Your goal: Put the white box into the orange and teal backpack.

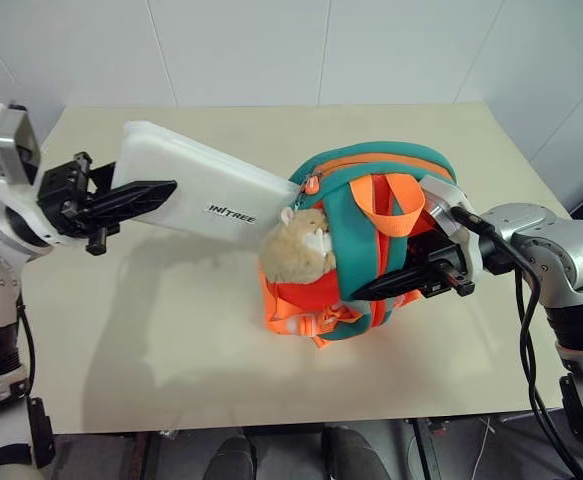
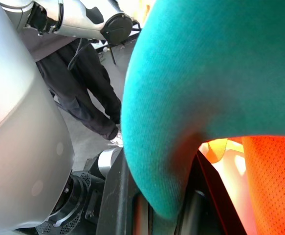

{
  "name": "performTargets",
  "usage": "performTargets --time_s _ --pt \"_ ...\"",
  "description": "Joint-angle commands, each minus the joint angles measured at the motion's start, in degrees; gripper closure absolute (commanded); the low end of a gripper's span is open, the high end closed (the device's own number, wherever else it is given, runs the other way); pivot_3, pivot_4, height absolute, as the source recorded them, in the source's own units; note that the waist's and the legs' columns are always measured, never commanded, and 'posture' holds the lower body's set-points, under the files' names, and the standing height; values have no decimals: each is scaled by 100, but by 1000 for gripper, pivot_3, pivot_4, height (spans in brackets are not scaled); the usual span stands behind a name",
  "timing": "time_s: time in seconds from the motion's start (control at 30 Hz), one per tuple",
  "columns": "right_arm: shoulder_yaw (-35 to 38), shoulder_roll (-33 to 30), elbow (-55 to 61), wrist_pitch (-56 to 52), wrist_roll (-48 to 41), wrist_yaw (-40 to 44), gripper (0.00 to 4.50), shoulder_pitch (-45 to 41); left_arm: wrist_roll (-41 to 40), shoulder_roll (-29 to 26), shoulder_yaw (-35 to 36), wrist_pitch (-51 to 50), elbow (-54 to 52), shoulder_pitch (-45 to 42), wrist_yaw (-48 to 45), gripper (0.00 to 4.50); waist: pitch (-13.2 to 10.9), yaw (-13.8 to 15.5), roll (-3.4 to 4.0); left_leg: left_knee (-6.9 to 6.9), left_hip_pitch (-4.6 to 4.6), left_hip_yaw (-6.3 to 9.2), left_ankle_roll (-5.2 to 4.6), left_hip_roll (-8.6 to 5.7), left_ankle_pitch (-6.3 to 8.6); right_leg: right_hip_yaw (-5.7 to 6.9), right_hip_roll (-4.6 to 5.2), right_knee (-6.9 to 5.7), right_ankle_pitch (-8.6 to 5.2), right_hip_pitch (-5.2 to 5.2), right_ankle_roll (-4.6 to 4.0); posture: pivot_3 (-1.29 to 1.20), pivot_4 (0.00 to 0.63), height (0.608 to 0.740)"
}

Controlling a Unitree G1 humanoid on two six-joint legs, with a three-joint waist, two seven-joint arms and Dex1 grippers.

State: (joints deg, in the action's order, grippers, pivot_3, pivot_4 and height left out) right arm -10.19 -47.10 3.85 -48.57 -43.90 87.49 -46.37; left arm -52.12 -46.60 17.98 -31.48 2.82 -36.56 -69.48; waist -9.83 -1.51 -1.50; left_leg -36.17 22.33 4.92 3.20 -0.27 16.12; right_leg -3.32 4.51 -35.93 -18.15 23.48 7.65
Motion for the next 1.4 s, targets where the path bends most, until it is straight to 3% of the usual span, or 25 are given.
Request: performTargets --time_s 0.03,0.57,0.77,1.07,1.4 --pt "215 28 91 78 -46 84 3908 -89 358 177 -302 323 221 -391 -227 3091 0 0 0 0 0 -1 0 -1 0 0 0 0 1 1 1 0 150 740" --pt "190 243 83 103 5 -15 3908 -109 1664 2014 -1266 829 1949 -1903 263 3091 0 7 -1 -14 10 -9 2 -4 -1 -1 2 -3 12 0 23 0 150 740" --pt "212 269 84 96 27 -40 3908 -120 2017 2350 -1451 667 2140 -1983 676 3091 0 3 -1 -24 11 -17 2 -4 -1 -5 2 -4 15 0 28 0 150 740" --pt "233 321 90 79 42 -53 3908 -112 2527 2421 -1856 360 1986 -1807 948 3091 0 38 -1 -52 12 -16 -5 -8 3 -7 4 -6 22 -10 38 0 150 740" --pt "210 371 53 96 96 -24 3908 -131 3432 2292 -2879 155 1751 -1551 904 3091 1 89 -1 -67 7 -15 -10 -8 6 -7 4 -3 22 -19 38 0 150 740"
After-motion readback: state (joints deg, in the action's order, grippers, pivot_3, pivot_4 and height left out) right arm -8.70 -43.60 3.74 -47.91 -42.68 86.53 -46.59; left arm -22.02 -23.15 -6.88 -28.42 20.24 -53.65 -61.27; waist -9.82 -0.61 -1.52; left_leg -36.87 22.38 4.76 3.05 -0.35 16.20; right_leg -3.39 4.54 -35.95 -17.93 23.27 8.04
